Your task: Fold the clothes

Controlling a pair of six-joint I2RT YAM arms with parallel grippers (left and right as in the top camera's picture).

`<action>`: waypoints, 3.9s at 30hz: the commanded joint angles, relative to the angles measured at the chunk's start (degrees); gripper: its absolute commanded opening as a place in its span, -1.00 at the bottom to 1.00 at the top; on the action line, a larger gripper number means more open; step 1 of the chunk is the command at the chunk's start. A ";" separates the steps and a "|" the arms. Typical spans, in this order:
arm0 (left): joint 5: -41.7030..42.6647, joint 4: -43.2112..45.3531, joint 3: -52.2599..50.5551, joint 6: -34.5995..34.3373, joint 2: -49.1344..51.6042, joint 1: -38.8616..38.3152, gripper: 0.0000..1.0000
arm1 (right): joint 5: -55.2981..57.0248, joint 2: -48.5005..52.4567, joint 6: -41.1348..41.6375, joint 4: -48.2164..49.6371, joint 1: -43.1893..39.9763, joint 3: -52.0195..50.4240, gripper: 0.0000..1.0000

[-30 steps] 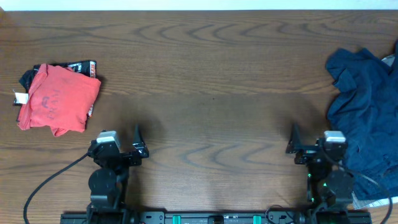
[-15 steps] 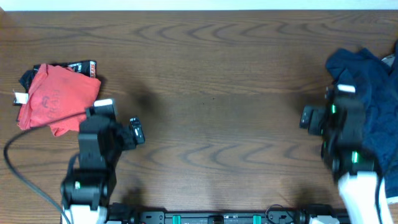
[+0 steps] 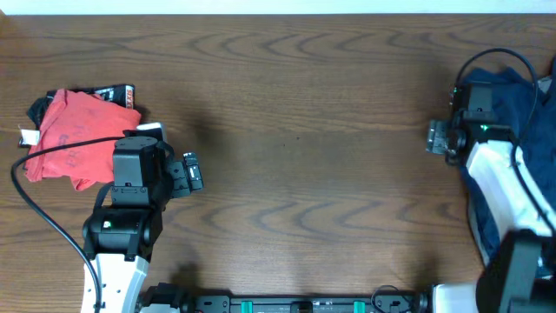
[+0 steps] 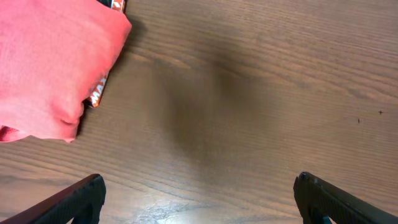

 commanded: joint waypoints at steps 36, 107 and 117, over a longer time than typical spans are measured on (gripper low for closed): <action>-0.07 0.22 1.18 -0.52 0.00 0.24 0.96 | -21.59 -6.51 -1.09 -21.64 2.93 29.86 -0.97; 27.71 69.55 2.58 -72.59 62.23 -52.92 0.58 | -12.85 0.31 12.83 -36.79 -8.07 27.26 0.99; 23.17 72.28 2.62 -66.77 62.36 -49.94 -0.88 | -12.81 0.31 12.33 -36.94 -8.07 27.26 0.98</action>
